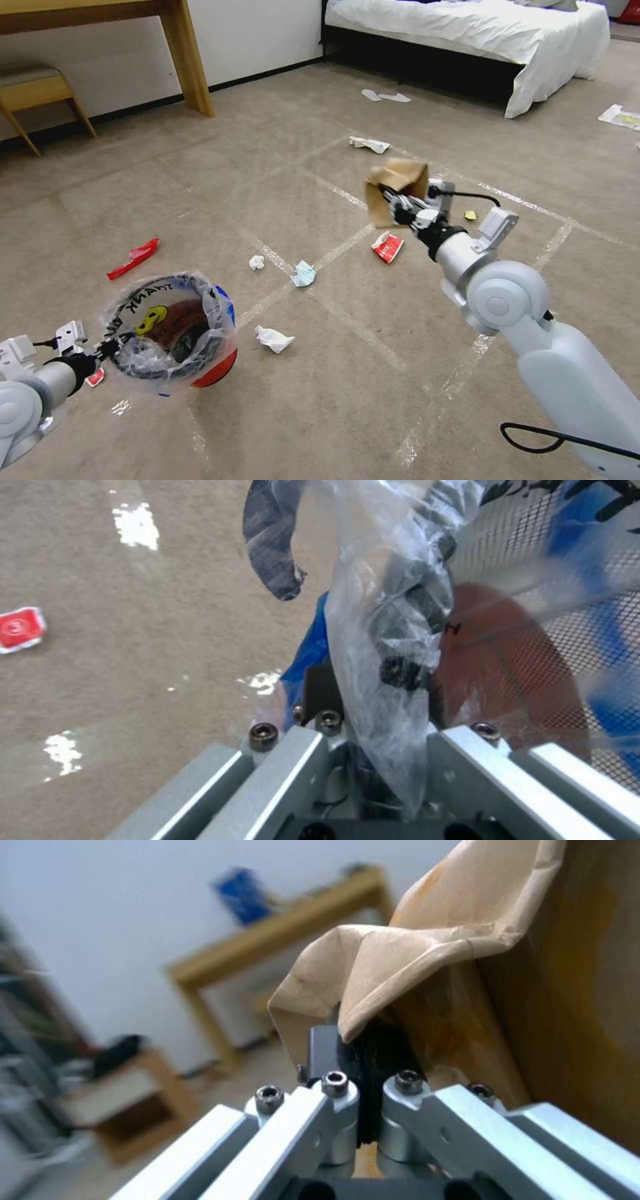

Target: Pick up the trash bin and place the garbage on the floor into it.

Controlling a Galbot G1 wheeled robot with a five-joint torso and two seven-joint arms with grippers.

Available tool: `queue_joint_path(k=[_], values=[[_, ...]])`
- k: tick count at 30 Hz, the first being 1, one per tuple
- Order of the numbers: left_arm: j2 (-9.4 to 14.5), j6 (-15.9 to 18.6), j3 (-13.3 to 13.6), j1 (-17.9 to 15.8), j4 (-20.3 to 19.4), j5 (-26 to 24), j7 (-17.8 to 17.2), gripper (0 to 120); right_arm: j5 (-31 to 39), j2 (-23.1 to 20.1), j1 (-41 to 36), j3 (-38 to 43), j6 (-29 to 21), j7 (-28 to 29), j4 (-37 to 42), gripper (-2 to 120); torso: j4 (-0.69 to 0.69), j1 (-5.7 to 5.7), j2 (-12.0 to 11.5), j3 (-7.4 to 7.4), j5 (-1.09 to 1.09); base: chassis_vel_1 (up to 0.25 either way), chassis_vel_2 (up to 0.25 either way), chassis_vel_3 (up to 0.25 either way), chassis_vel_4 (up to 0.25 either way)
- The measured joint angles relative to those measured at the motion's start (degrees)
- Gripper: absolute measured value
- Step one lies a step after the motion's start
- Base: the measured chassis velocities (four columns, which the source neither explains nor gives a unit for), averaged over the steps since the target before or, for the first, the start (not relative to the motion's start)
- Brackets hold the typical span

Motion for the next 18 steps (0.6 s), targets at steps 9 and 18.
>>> queue_joint_path(k=[9, 18], values=[[1.68, 0.05, 0.72, -0.35, -3.04, -3.02, -1.99, 0, 5.07, 2.24, 7.99, -13.43, 2.41, 1.24, 4.52, 0, 0.00, 0.00, 0.00, 0.00, 0.01, 0.000, 0.000, 0.000, 0.000], [2.78, 0.06, 0.83, -0.68, -3.27, -4.63, -2.62, 0, 9.13, 8.33, 16.56, -26.55, 2.48, 3.45, 1.29, 0, 0.00, 0.00, 0.00, 0.00, 0.00, 0.000, 0.000, 0.000, 0.000]])
